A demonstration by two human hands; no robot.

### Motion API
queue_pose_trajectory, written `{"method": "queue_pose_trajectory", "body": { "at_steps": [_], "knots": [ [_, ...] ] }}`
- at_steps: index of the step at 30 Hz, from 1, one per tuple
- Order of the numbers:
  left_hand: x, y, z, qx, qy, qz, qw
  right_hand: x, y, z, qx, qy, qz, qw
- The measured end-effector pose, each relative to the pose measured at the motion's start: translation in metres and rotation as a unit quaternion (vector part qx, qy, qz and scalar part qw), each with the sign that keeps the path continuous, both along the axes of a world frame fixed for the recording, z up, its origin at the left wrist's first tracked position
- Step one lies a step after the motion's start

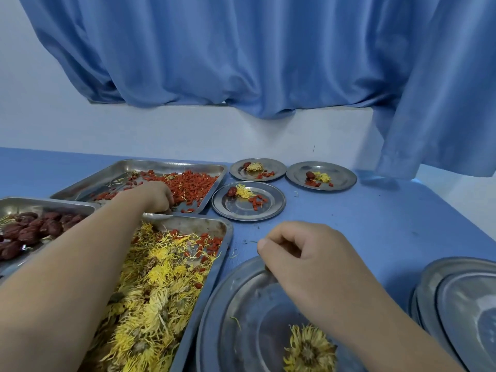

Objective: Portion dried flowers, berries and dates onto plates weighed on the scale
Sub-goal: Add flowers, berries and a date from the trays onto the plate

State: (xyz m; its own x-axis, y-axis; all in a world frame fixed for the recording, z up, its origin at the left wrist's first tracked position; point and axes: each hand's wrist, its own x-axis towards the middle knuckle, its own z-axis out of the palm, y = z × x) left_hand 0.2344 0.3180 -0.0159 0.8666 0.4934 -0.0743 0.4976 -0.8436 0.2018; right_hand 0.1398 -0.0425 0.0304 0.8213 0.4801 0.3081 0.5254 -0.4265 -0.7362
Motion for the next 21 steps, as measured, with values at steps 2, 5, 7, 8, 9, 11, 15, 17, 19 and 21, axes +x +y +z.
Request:
{"method": "queue_pose_trajectory", "body": {
  "at_steps": [2, 5, 7, 8, 9, 11, 15, 17, 19, 21],
  "knots": [
    [-0.001, -0.001, 0.0, -0.006, -0.015, -0.004, 1.0, 0.0, 0.0, 0.001, 0.002, 0.001, 0.005, 1.0],
    [0.001, -0.002, 0.002, 0.004, -0.03, -0.025, 0.999, 0.001, -0.002, 0.003, 0.009, -0.003, 0.006, 1.0],
    [0.002, -0.002, 0.005, 0.003, -0.052, -0.039, 0.998, 0.001, -0.003, 0.004, 0.014, -0.007, 0.004, 1.0],
    [0.002, -0.002, 0.008, 0.005, -0.067, -0.046, 0.997, 0.002, -0.004, 0.004, 0.016, -0.008, 0.005, 1.0],
    [0.002, -0.004, 0.01, 0.009, -0.084, -0.051, 0.995, 0.002, -0.003, 0.004, 0.018, -0.008, 0.007, 1.0],
    [0.003, -0.006, 0.013, 0.024, -0.11, -0.064, 0.992, 0.002, -0.004, 0.005, 0.02, -0.008, 0.012, 1.0],
    [0.001, -0.01, 0.014, 0.008, -0.119, -0.061, 0.991, 0.0, -0.004, 0.006, 0.03, -0.006, 0.03, 0.999],
    [-0.001, -0.011, 0.016, -0.038, -0.126, -0.044, 0.99, 0.0, -0.005, 0.007, 0.029, -0.011, 0.037, 0.999],
    [-0.004, -0.012, 0.019, -0.067, -0.132, -0.035, 0.988, 0.0, -0.006, 0.008, 0.03, -0.017, 0.039, 0.999],
    [-0.007, -0.014, 0.022, -0.088, -0.141, -0.041, 0.985, 0.0, -0.007, 0.009, 0.037, -0.015, 0.038, 0.998]
  ]
}}
